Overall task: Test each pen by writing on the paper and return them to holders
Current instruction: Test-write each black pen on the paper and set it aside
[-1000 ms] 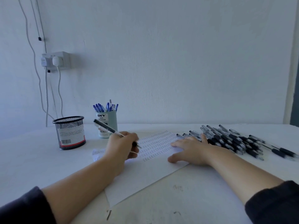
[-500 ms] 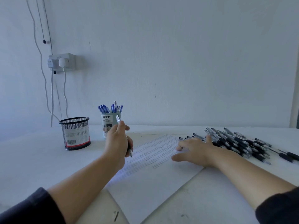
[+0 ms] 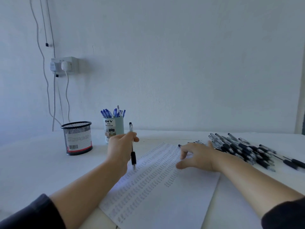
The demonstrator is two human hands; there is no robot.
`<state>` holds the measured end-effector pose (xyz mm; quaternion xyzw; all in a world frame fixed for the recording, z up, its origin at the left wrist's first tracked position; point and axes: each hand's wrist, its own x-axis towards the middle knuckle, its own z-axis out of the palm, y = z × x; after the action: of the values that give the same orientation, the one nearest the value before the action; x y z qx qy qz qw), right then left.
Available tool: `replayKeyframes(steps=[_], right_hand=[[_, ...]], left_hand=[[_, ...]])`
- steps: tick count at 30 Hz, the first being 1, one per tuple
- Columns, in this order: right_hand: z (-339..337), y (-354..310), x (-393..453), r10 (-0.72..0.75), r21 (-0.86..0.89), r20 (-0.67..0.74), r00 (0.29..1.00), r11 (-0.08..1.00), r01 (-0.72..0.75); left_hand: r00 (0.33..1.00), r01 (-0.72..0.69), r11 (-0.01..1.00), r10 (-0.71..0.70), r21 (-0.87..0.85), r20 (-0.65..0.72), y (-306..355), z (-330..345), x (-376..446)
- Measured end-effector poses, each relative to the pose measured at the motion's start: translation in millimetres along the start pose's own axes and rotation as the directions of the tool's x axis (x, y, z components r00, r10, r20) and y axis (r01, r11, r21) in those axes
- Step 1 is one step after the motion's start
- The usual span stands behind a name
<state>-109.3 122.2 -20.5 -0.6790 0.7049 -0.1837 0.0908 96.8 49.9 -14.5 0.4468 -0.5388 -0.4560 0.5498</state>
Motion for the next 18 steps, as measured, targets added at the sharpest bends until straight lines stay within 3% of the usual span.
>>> replayKeyframes(steps=[2,4,7,9,12,15,18], right_hand=[[-4.3,1.5,-0.2,-0.01,0.114,-0.057,0.998,0.993,0.017],[-12.3,7.2,1.3,0.018,0.257,-0.207,0.978,0.966,0.036],[-24.5,17.5,-0.4,0.131,0.412,-0.431,0.893,0.909,0.065],[-28.8,24.1,-3.5,0.185,0.44,-0.484,0.855,0.896,0.055],[-27.8,29.8,-4.8,0.215,0.371,-0.47,0.856,0.928,-0.03],[-21.5,30.2,-2.0,0.208,0.161,-0.392,0.896,0.975,-0.156],[-14.2,26.7,1.5,0.169,-0.039,-0.264,0.95,0.982,-0.185]], left_hand=[[0.999,0.037,0.999,-0.037,0.005,0.034,1.2,1.0,-0.7],[0.989,0.073,0.996,-0.079,0.046,0.127,7.1,6.5,-6.8],[0.942,0.094,0.968,-0.162,0.232,0.295,12.2,22.4,-10.5],[0.913,0.053,0.946,-0.176,0.319,0.369,14.5,38.8,-13.4],[0.889,-0.008,0.941,-0.148,0.339,0.432,12.2,60.3,-17.2],[0.863,0.003,0.964,-0.136,0.265,0.486,9.2,72.6,-20.9],[0.936,-0.077,0.956,-0.029,0.284,0.352,6.9,66.8,-6.0]])
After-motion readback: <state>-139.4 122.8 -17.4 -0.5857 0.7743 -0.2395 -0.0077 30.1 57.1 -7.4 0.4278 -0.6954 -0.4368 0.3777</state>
